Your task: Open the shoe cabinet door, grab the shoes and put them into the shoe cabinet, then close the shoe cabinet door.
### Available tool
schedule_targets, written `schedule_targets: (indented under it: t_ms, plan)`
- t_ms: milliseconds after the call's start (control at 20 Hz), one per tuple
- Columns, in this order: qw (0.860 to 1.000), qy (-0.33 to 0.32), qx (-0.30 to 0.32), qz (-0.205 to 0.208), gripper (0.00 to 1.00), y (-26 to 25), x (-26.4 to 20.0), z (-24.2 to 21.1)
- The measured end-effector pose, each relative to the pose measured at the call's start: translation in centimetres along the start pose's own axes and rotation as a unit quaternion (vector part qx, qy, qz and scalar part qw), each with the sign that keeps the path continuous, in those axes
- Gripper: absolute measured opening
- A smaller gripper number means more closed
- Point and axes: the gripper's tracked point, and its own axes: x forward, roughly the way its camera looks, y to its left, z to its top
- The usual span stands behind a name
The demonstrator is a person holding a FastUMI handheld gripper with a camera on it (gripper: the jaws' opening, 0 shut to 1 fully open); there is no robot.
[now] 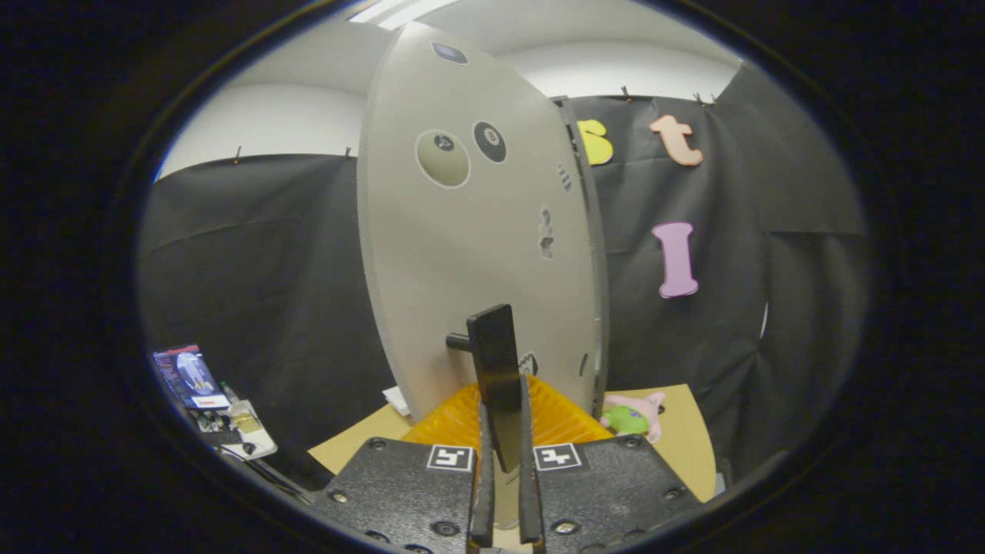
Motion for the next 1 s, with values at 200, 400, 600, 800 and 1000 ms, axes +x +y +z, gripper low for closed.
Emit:
schedule_targets:
  t_ms: [200,400,600,800,1000]
  plan:
    - [0.991,-0.017,-0.036,-0.127,0.14,-7.3,-2.1,0.6]
    - [0.995,-0.011,0.041,-0.094,0.14,-7.9,-2.6,-0.7]
    - [0.992,-0.02,0.024,-0.123,0.26,-8.8,-4.3,0.0]
    - [0.989,-0.022,0.026,-0.147,0.44,-8.4,-6.6,-0.5]
    - [0.984,-0.014,0.031,-0.174,0.91,-6.8,-8.7,-1.8]
